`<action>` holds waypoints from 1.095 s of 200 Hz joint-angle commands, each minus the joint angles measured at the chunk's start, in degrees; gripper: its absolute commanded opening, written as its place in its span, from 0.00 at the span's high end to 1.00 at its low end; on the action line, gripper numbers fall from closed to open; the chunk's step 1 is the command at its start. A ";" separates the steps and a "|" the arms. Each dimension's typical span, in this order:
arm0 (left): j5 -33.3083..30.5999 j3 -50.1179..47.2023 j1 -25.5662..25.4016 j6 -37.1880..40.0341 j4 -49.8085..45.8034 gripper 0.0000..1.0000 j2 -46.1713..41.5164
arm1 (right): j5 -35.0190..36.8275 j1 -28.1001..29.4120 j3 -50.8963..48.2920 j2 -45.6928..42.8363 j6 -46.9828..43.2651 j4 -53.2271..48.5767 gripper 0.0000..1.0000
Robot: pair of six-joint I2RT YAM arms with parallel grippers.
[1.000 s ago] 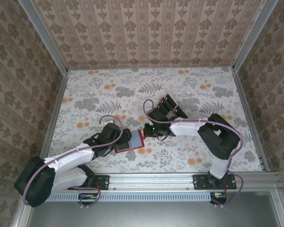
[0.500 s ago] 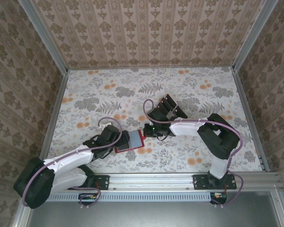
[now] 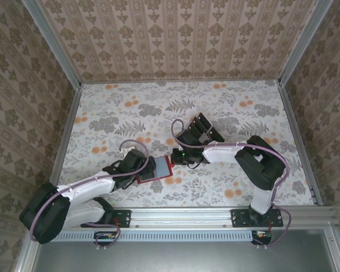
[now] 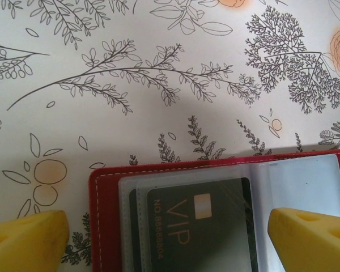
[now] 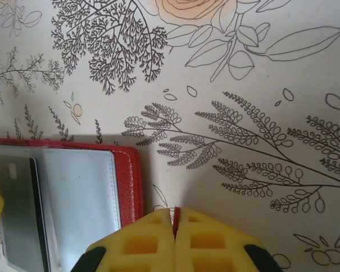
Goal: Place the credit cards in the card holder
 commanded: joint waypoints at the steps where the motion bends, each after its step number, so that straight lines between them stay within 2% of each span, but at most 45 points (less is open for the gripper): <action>1: 2.91 1.85 -0.76 0.73 3.40 0.00 1.38 | -1.28 0.06 -1.34 1.81 0.84 0.57 1.00; 122: 2.36 4.32 -2.85 -2.17 3.15 0.00 -5.10 | -2.62 -0.01 -1.14 3.15 1.49 2.00 1.00; 187: 1.19 9.53 -9.25 -3.30 9.61 0.00 2.82 | -2.42 -0.33 -0.67 2.33 1.68 1.76 1.00; 195: 1.01 10.12 -9.92 -3.45 10.40 0.00 4.20 | -2.19 -0.63 -1.01 1.46 1.81 1.82 0.94; 211: 0.43 10.89 -11.28 -3.71 12.07 0.00 6.92 | -1.28 -1.52 -2.04 -1.20 2.04 1.53 0.74; 219: 0.21 11.03 -11.80 -4.15 12.71 0.00 8.07 | -0.73 -2.06 -2.61 -2.84 2.00 1.04 0.67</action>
